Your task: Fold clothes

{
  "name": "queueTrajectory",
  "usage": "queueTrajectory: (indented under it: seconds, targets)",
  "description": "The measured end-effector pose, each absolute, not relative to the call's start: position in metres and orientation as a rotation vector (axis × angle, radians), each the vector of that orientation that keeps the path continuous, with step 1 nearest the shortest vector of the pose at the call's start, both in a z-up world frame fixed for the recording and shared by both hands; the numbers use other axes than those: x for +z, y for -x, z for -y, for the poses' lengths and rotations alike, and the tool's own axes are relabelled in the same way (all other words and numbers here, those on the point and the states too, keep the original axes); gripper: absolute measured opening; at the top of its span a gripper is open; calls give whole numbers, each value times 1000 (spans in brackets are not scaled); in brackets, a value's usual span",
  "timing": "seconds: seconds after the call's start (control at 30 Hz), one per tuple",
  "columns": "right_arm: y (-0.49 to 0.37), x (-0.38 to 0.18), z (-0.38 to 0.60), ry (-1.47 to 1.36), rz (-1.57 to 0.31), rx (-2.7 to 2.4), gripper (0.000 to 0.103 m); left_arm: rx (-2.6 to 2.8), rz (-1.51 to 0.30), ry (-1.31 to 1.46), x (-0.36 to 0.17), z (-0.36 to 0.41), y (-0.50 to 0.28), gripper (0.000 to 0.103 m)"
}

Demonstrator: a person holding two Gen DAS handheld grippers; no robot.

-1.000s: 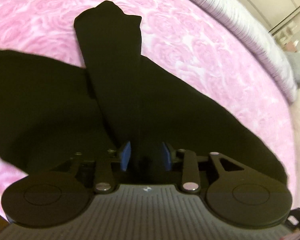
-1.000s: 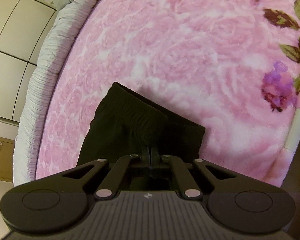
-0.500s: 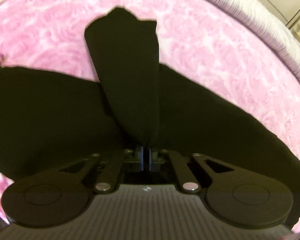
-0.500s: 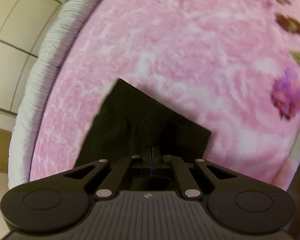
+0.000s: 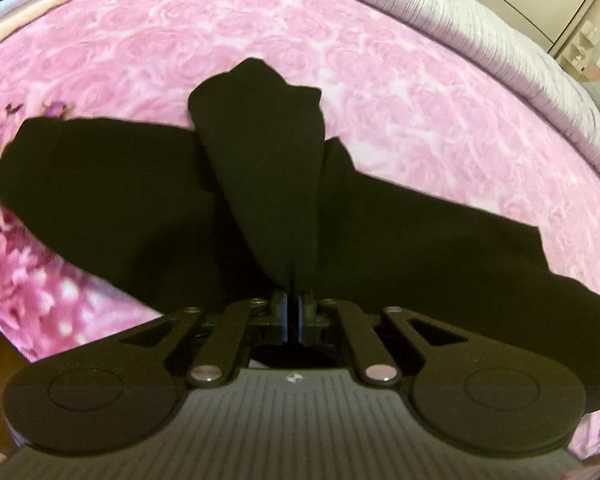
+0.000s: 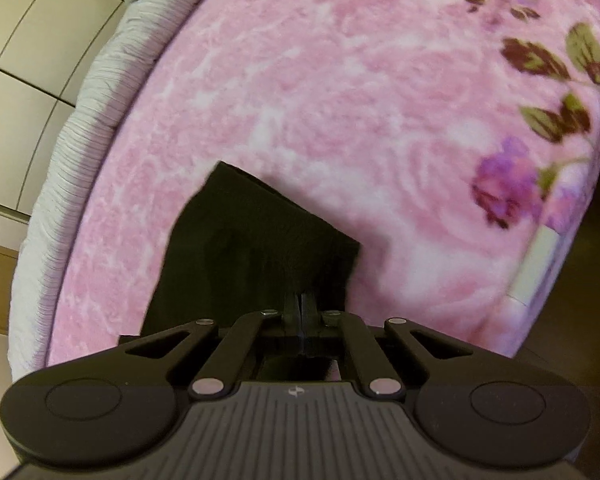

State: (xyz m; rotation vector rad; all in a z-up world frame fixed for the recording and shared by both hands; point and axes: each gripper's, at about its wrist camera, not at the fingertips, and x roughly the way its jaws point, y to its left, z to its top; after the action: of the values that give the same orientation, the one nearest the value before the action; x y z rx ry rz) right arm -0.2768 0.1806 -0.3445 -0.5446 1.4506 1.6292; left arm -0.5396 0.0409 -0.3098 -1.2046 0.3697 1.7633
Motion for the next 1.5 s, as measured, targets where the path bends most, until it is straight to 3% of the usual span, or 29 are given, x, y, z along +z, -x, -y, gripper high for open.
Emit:
queueTrajectory:
  seconds: [0.27, 0.33, 0.37, 0.4, 0.43, 0.57, 0.67, 0.8, 1.23, 1.33, 1.43, 1.5]
  targets:
    - [281, -358, -180, 640, -1399, 1618, 4, 1761, -457, 1223, -340, -37, 531, 5]
    - [286, -364, -181, 692, -1389, 1596, 18, 1762, -476, 1259, -348, -40, 531, 8]
    - [290, -363, -182, 721, -1361, 1577, 35, 1770, -479, 1258, -345, -40, 531, 10]
    - [294, -359, -182, 750, -1326, 1560, 47, 1777, -481, 1257, -342, -40, 531, 13]
    - [297, -352, -180, 766, -1288, 1557, 49, 1777, -478, 1261, -337, -37, 533, 16]
    - [312, -323, -165, 735, -1246, 1635, 49, 1765, -454, 1279, -318, -21, 545, 26]
    - [337, -313, -149, 754, -1273, 1762, 43, 1756, -449, 1276, -308, -13, 557, 20]
    - [389, -331, -124, 913, -1369, 1877, 32, 1767, -441, 1266, -304, -8, 589, 20]
    - [585, -349, -1, 1214, -1450, 2041, 32, 1877, -346, 1335, -323, -3, 750, 21]
    - [619, -346, 16, 1211, -1446, 2044, 33, 1866, -329, 1366, -325, 1, 780, 25]
    - [649, -345, 23, 1278, -1338, 1986, 55, 1840, -454, 1327, -332, -15, 796, 22]
    - [669, -346, 25, 1354, -1253, 1919, 51, 1815, -504, 1278, -329, -32, 807, 22]
